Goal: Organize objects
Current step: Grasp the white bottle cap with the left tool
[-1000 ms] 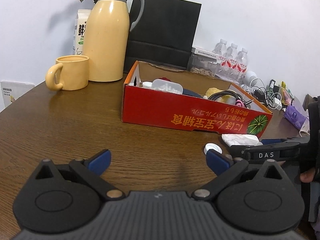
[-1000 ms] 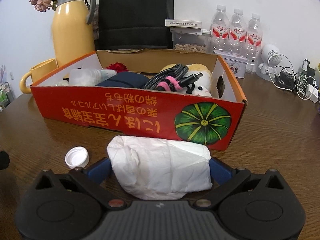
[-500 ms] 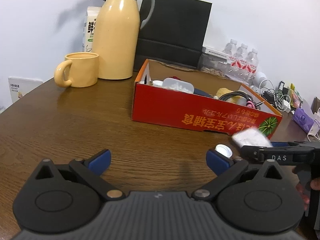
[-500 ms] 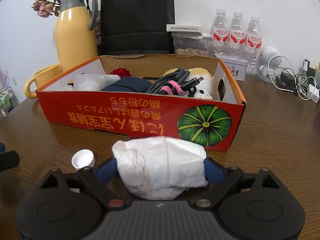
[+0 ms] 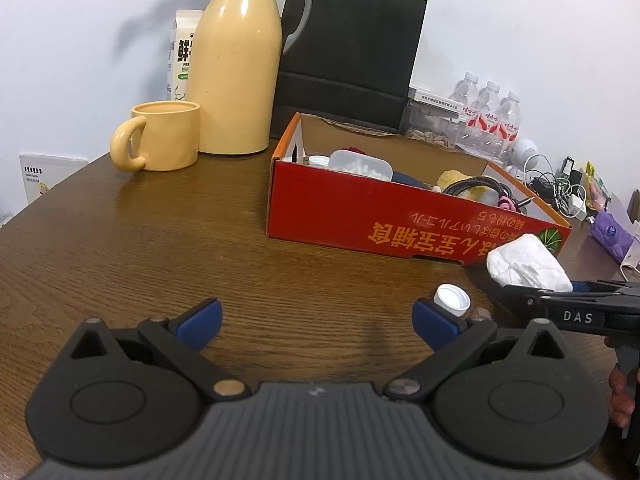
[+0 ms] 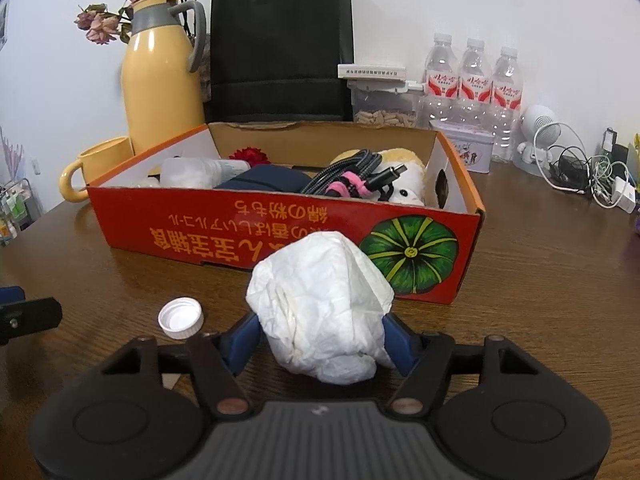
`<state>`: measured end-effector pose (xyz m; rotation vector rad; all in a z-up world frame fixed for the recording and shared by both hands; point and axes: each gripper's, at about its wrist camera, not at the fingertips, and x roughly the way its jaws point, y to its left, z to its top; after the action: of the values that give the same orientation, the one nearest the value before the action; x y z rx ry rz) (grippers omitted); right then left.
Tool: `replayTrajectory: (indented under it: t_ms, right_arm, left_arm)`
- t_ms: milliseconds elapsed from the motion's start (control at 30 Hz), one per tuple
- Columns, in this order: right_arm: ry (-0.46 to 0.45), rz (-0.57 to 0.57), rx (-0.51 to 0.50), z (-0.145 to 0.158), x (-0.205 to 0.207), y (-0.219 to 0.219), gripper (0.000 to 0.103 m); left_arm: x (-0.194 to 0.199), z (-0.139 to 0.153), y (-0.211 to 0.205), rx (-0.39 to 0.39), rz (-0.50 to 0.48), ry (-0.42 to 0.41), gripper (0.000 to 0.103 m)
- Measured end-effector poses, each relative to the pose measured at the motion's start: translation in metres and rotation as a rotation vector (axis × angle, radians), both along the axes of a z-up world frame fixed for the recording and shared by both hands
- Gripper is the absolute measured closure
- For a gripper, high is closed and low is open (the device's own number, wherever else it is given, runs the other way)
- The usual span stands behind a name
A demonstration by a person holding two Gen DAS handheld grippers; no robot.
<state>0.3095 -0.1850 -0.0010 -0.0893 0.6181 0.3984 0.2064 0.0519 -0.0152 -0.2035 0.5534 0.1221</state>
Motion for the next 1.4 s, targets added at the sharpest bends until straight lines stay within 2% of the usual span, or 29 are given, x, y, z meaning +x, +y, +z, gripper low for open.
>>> replayTrajectory:
  t_ms: [367, 567, 800, 1000, 1133, 1200, 1233, 1333, 1400]
  right_arm:
    - [-0.053, 0.006, 0.041, 0.011, -0.013, -0.011, 0.037]
    - [-0.081, -0.002, 0.07, 0.018, -0.017, -0.021, 0.037]
    - [-0.086, -0.008, 0.089, 0.021, -0.017, -0.028, 0.037]
    - [-0.099, -0.023, 0.101, 0.025, -0.018, -0.034, 0.036]
    - [-0.099, -0.017, 0.096, 0.024, -0.017, -0.033, 0.036]
    - [-0.099, -0.014, 0.092, 0.024, -0.018, -0.032, 0.036]
    - [-0.099, -0.013, 0.091, 0.024, -0.018, -0.032, 0.036]
    - [-0.099, -0.012, 0.089, 0.024, -0.019, -0.032, 0.036]
    - [-0.099, -0.012, 0.089, 0.024, -0.019, -0.032, 0.036]
  left_arm:
    - [0.017, 0.007, -0.007, 0.003, -0.014, 0.011, 0.0]
    - [0.042, 0.011, -0.031, 0.056, -0.061, 0.026, 0.0]
    - [0.069, 0.001, -0.061, 0.101, -0.142, 0.066, 0.0]
    - [0.079, -0.006, -0.07, 0.095, -0.168, 0.078, 0.001]
    - [0.08, -0.008, -0.074, 0.098, -0.186, 0.082, 0.008]
    - [0.078, -0.008, -0.076, 0.111, -0.193, 0.078, 0.02]
    - [0.077, -0.008, -0.077, 0.114, -0.199, 0.077, 0.023]
    - [0.077, -0.009, -0.08, 0.121, -0.21, 0.086, 0.046]
    - [0.074, -0.01, -0.082, 0.134, -0.208, 0.084, 0.073]
